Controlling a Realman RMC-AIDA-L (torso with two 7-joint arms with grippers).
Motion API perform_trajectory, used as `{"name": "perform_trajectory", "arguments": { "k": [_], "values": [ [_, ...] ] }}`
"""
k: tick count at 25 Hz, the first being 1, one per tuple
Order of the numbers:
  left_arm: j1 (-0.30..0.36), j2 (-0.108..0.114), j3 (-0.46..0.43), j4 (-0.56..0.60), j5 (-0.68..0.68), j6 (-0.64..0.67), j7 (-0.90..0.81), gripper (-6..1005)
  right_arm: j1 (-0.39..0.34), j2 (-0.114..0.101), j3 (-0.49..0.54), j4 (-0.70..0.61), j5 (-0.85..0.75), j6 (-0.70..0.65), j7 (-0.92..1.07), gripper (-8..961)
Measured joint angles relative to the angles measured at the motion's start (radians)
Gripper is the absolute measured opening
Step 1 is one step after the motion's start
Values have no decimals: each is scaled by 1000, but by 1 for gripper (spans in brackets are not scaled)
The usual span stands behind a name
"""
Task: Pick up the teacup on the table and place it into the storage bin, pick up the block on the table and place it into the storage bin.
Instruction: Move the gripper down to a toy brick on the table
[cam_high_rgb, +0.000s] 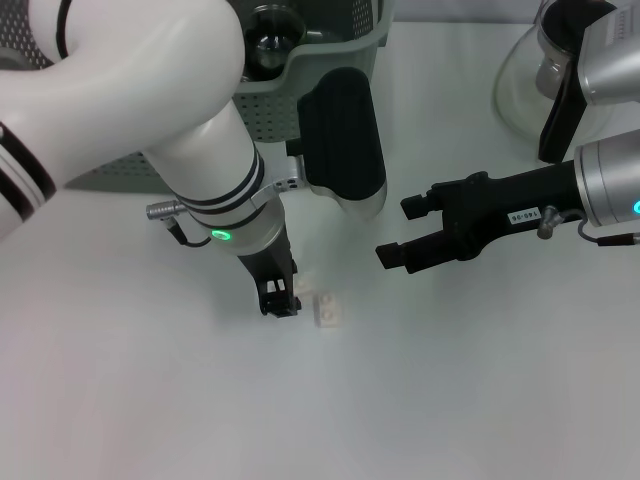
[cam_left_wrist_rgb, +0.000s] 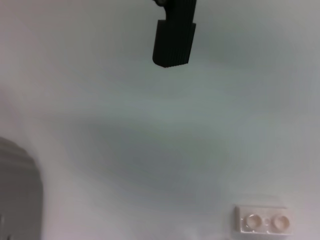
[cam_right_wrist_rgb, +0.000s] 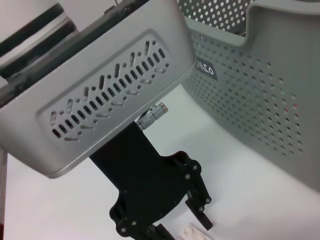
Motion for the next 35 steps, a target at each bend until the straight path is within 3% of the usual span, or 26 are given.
{"name": "perform_trajectory", "arguments": {
  "k": [4, 35],
  "values": [
    [-2, 0, 4, 2, 1, -1, -9, 400, 0, 0, 0, 0, 0, 1, 0, 947],
    [-34, 0, 51, -32, 9, -12, -83, 366, -3, -4, 2, 7, 0, 5, -12, 947]
  ]
}}
